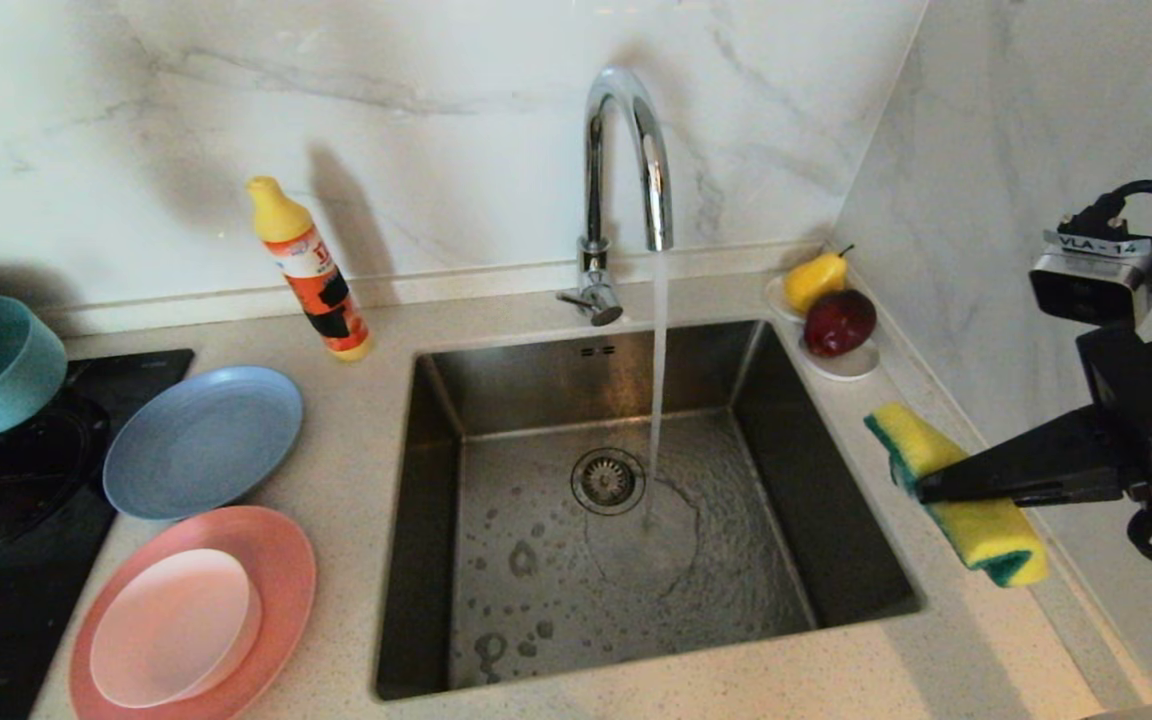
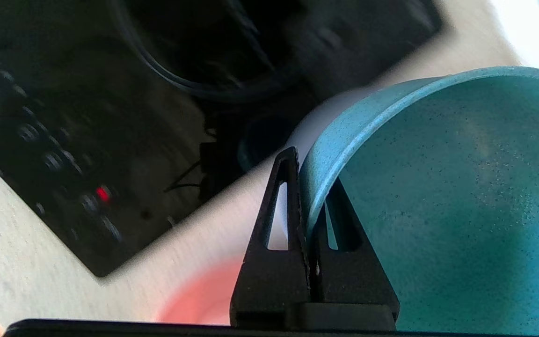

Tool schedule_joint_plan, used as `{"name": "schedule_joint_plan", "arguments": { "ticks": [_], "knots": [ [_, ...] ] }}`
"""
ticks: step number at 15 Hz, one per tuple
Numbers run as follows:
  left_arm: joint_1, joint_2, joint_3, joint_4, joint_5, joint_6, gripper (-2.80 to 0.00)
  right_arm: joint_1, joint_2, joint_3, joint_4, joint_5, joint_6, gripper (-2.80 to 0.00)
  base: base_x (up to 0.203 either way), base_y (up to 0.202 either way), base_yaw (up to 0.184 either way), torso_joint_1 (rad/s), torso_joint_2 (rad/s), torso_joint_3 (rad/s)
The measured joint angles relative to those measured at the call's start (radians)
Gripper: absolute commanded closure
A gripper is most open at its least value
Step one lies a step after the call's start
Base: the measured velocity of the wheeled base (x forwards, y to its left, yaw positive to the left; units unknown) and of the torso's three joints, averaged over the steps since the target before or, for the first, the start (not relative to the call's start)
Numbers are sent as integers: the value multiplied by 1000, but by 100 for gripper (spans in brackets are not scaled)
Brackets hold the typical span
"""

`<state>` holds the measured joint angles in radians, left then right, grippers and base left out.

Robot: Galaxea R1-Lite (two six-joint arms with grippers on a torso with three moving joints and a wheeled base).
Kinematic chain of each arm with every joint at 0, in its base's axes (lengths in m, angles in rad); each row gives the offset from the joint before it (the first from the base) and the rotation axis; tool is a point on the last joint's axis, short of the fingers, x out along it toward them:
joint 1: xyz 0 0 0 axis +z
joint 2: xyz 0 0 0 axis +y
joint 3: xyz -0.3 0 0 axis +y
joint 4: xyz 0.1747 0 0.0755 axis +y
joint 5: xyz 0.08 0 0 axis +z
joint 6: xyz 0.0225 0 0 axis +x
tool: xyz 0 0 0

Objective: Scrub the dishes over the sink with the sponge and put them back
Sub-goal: Place the bowl on the table

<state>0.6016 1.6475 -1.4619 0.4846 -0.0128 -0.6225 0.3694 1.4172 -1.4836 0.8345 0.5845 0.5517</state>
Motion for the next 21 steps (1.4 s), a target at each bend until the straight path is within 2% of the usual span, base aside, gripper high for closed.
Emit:
{"name": "schedule_joint_plan", "arguments": {
  "ticks": [4, 7, 15, 16, 17, 19, 21],
  "knots": [
    [101, 155, -2, -91, 3, -6, 0, -1, 3, 5, 0, 0, 0, 0, 0, 0, 0, 0, 0, 0],
    [155, 258, -20, -101, 6, -18, 0, -1, 4, 13, -2, -1, 0, 0, 0, 0, 0, 0, 0, 0],
    [186, 428, -74, -114, -3, -20, 0, -5, 5, 17, 0, -2, -5, 0, 0, 0, 0, 0, 0, 0],
    [187, 436, -75, -119, -3, -19, -254, -7, 4, 17, 0, -1, -12, 0, 0, 0, 0, 0, 0, 0],
    [187, 440, -82, -120, -3, -18, -280, -11, 3, 19, 0, 0, -14, 0, 0, 0, 0, 0, 0, 0],
    [186, 445, -105, -119, -22, -18, -280, -18, 1, 26, 0, -1, -18, 0, 0, 0, 0, 0, 0, 0],
    [185, 445, -136, -115, -68, -19, -280, -19, 0, 29, 0, 0, -18, 0, 0, 0, 0, 0, 0, 0]
  ]
}}
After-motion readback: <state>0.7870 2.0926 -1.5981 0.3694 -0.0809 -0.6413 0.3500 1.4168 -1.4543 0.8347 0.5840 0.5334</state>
